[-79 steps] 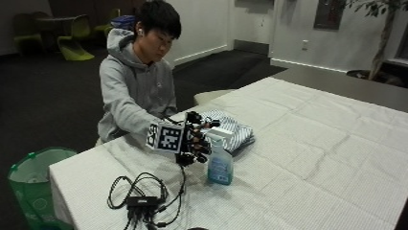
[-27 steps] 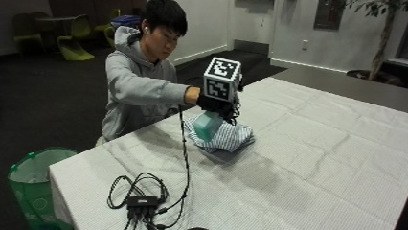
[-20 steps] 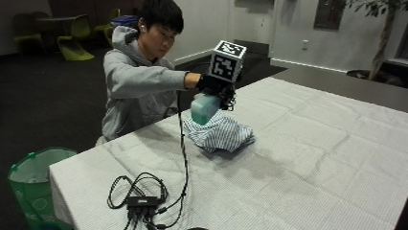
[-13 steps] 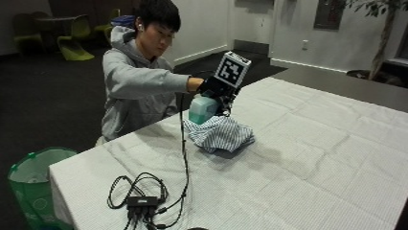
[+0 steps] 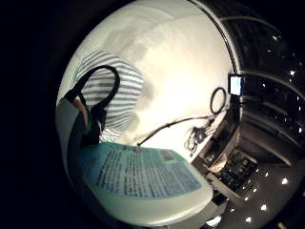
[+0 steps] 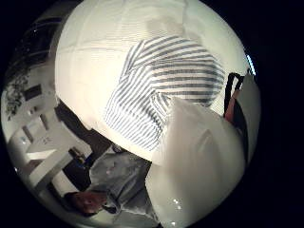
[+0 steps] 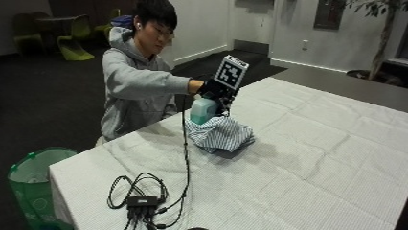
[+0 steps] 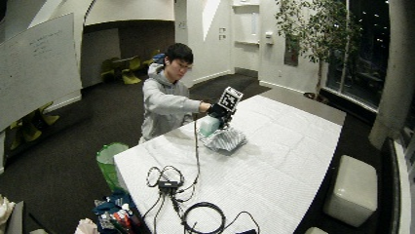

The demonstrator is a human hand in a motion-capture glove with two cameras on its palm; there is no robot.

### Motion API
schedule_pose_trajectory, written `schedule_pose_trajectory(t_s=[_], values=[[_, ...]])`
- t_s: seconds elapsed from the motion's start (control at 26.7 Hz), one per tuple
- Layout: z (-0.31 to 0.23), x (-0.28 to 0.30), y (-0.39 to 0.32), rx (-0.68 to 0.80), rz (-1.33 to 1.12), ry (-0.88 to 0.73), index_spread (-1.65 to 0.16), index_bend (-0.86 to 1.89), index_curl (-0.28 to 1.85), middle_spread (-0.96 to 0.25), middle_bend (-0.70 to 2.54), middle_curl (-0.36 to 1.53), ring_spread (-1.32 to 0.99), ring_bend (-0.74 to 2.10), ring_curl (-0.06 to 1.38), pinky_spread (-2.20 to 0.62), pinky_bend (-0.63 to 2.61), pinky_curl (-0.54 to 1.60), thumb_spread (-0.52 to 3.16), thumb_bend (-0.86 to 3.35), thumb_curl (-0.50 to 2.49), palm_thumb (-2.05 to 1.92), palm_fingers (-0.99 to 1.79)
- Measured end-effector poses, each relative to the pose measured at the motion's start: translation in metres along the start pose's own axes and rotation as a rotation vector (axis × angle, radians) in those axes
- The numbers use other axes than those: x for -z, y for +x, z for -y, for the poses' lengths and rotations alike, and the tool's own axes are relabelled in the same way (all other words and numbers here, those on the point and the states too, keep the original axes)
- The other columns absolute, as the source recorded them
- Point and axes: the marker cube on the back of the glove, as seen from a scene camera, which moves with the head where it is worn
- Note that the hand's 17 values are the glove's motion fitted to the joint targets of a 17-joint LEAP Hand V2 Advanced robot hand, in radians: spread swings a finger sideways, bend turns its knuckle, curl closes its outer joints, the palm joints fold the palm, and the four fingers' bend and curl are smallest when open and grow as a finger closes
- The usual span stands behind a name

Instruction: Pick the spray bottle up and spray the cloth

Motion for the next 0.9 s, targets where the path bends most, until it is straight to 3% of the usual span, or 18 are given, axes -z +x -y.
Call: schedule_pose_trajectory(t_s=[0.11, 0.3, 0.6, 0.9], values=[[-0.012, 0.018, 0.005, 0.017, -0.058, 0.034, -0.2, 0.57, 0.55, -0.07, 0.73, 0.52, -0.16, 0.62, 0.47, -0.29, 0.31, 0.43, 0.02, -0.03, 0.69, 0.95, 1.39], [-0.025, 0.046, -0.002, -0.058, 0.057, 0.074, -0.2, 0.58, 0.55, -0.07, 0.73, 0.52, -0.16, 0.62, 0.47, -0.29, 0.31, 0.43, 0.01, -0.03, 0.69, 0.95, 1.39], [-0.014, 0.032, -0.014, -0.118, 0.113, 0.043, -0.2, 0.57, 0.55, -0.07, 0.73, 0.52, -0.16, 0.62, 0.47, -0.29, 0.31, 0.43, 0.01, -0.03, 0.69, 0.95, 1.39], [-0.006, 0.001, -0.046, 0.024, 0.177, 0.017, -0.2, 0.57, 0.55, -0.07, 0.73, 0.52, -0.16, 0.62, 0.47, -0.28, 0.3, 0.44, 0.01, -0.03, 0.7, 0.95, 1.39]])
